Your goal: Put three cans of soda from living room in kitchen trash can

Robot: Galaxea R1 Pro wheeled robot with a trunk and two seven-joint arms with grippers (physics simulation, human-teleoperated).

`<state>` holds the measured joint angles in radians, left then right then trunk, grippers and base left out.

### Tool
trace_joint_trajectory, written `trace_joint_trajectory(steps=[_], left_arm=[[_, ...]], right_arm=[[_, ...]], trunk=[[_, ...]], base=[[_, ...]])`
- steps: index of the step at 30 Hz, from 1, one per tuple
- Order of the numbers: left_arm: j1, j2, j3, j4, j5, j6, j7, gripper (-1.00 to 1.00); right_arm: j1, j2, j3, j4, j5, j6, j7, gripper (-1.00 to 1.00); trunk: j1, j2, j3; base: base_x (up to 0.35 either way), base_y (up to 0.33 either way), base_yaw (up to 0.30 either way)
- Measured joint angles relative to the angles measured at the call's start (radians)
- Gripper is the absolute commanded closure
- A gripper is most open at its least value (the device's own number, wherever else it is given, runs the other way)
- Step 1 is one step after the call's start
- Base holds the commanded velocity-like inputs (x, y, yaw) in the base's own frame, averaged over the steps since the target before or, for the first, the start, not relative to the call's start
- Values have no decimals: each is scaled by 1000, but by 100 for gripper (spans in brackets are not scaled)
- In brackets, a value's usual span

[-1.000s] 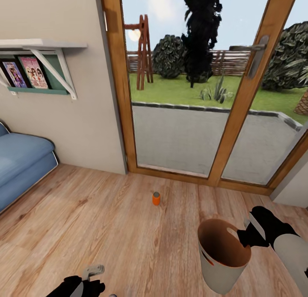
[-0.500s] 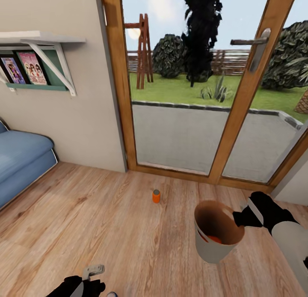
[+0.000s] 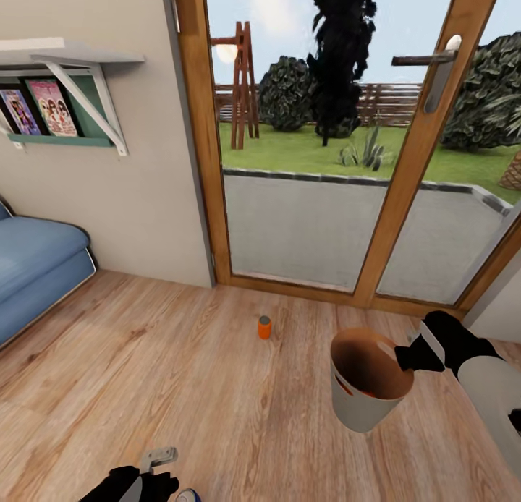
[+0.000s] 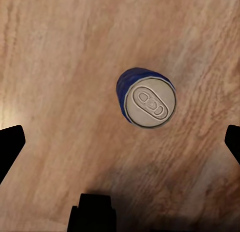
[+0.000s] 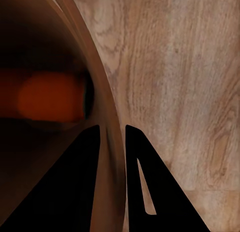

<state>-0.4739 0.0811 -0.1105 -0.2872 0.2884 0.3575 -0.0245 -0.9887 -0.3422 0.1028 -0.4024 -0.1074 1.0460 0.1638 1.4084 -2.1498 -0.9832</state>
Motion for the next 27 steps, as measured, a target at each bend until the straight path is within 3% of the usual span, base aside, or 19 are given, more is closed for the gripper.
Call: trace_joint_trajectory(steps=[4,27], left_arm=[[0,-1,0,-1,0,0,0,-100],[0,-2,0,-1,0,0,0,-100]], right_arm=[[-1,0,0,2,-7,0,1,100],[-2,0,7,4,-3,0,1,100]], trunk=[[15,-28,-13],[15,-28,-13]], base=[[0,0,0],[0,0,0]])
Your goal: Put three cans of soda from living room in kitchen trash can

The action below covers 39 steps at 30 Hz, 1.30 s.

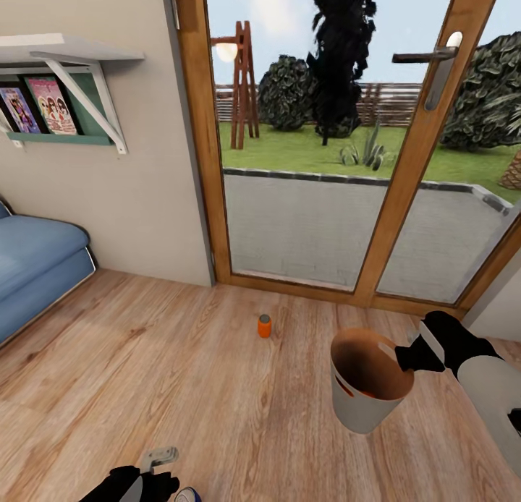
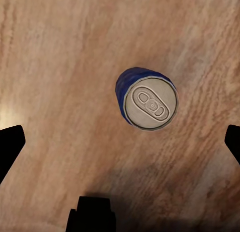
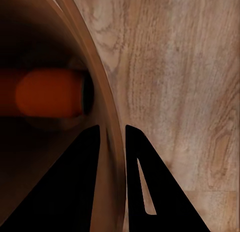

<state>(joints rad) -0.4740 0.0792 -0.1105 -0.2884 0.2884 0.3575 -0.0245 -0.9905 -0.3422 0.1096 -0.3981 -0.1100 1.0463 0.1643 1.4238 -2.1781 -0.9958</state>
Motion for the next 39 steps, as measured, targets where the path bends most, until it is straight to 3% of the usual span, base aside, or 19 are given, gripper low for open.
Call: trace_joint_trajectory(steps=[6,14,19,29,39], left_arm=[[0,-1,-1,0,-1,-1,0,-100],[0,-1,-2,0,-1,1,0,-100],[0,-1,-3,0,-2,2,0,-100],[0,-1,-3,0,-2,1,1,-100],[0,-2,-5,0,-2,2,2,-100]], right_arm=[[0,0,37,0,3,0,0,100],[-1,0,49,-1,-1,0,0,100],[-7,0,50,-1,2,0,0,100],[-94,0,57,39,-1,0,1,100],[-179,2,104,147,-3,0,1,100]], trunk=[[0,0,0],[0,0,0],[19,-35,-16],[27,-49,-22],[31,-56,-25]], base=[[0,0,0],[0,0,0],[0,0,0],[0,0,0],[0,0,0]])
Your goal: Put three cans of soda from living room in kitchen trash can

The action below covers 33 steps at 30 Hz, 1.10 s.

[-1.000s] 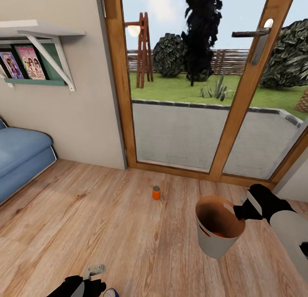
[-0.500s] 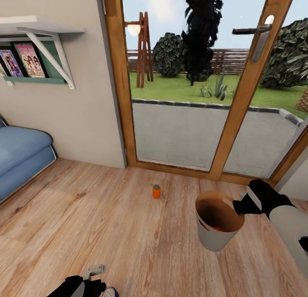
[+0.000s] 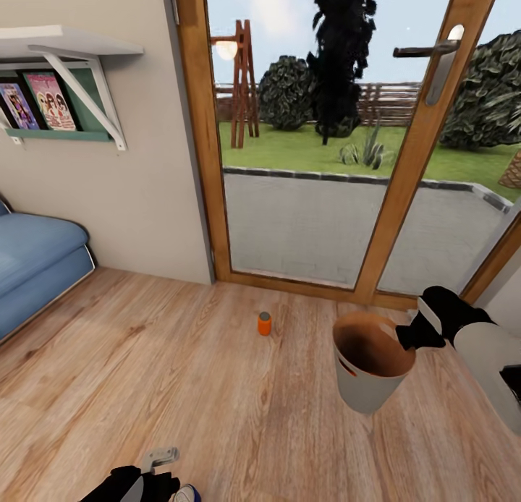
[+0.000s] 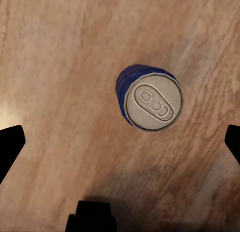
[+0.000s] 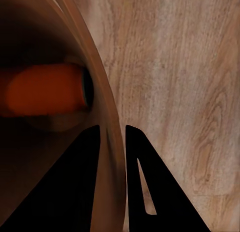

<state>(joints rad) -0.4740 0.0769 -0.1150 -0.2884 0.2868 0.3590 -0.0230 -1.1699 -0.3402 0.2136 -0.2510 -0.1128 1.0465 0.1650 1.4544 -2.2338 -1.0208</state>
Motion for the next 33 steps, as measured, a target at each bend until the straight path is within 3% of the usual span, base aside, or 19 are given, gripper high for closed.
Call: trace_joint_trajectory(steps=[12,33], left_arm=[[0,0,0,0,0,1,0,-100],[0,-3,-3,0,-2,-1,0,-100]], right_arm=[[-81,10,39,107,6,0,-1,100],[-87,31,44,124,3,0,0,100]], trunk=[[46,-84,-38],[127,-231,-103]], base=[[0,0,0],[0,0,0]])
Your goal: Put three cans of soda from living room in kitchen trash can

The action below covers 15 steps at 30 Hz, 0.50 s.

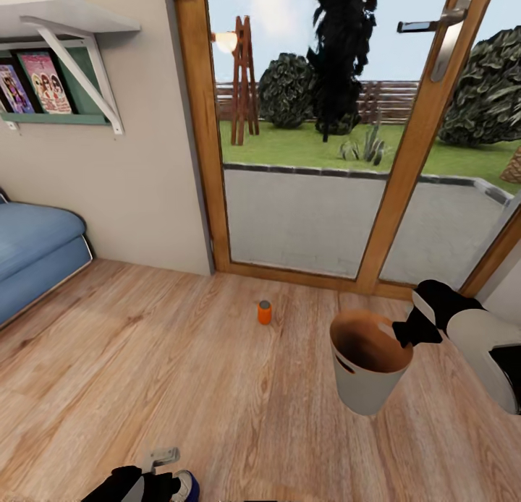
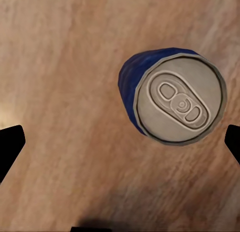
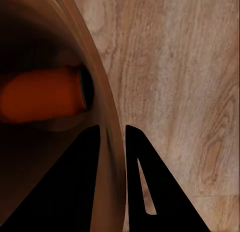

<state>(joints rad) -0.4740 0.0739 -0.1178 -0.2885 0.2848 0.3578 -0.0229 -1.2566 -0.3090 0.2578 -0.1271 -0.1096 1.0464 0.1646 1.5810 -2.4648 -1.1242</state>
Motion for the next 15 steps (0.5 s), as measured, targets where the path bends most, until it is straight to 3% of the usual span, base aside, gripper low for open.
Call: trace_joint_trajectory(steps=[6,15], left_arm=[[0,-2,1,-1,1,-1,0,-100],[-1,-38,-1,-1,-3,-6,-1,-100]], right_arm=[[-1,8,2,0,3,0,0,100],[0,14,4,0,6,0,-1,100]], trunk=[[12,-21,-9],[12,-21,-9]], base=[[0,0,0],[0,0,0]])
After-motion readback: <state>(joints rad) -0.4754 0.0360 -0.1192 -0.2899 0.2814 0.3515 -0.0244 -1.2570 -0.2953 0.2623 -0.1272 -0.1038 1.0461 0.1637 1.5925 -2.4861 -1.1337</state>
